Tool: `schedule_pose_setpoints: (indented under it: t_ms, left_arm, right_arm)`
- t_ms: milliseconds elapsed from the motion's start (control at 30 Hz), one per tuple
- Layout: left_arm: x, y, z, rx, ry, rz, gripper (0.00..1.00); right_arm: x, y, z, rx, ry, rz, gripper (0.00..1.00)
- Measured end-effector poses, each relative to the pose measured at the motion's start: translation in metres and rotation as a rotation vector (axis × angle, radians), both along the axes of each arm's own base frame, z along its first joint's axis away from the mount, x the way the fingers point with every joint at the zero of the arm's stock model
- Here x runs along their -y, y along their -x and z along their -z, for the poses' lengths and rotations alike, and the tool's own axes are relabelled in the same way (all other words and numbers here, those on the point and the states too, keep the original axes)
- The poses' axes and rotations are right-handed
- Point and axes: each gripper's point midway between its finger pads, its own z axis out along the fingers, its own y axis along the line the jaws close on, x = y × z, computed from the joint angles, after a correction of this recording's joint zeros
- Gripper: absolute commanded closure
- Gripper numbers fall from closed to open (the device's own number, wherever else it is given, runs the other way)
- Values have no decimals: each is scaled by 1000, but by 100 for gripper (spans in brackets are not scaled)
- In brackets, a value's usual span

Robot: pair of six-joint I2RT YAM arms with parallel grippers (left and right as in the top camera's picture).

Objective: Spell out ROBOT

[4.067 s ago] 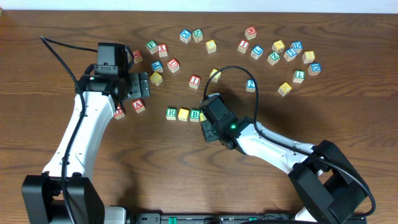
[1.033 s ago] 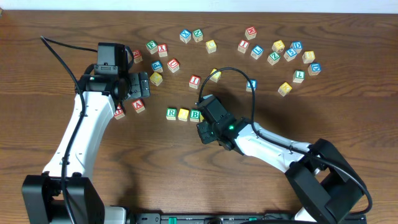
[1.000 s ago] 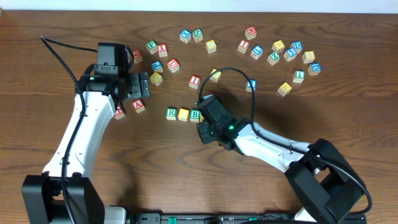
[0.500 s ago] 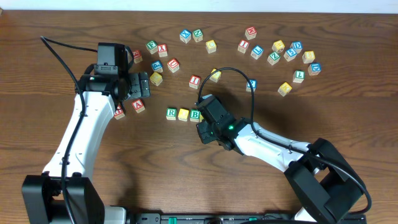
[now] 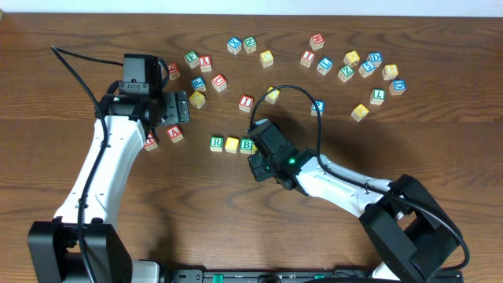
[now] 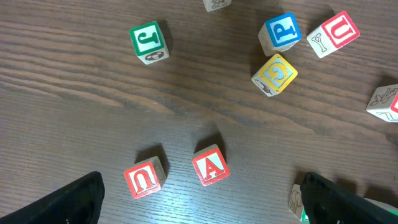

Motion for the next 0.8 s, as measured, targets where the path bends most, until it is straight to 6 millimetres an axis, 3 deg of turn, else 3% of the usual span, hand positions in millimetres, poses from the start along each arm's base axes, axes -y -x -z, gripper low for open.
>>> schedule_pose_setpoints:
  t_ms: [800]
  left_arm:
    - [0,0,0,0,0,0,1]
  right_arm:
    - [1,-2,-1,16,12,-6,99]
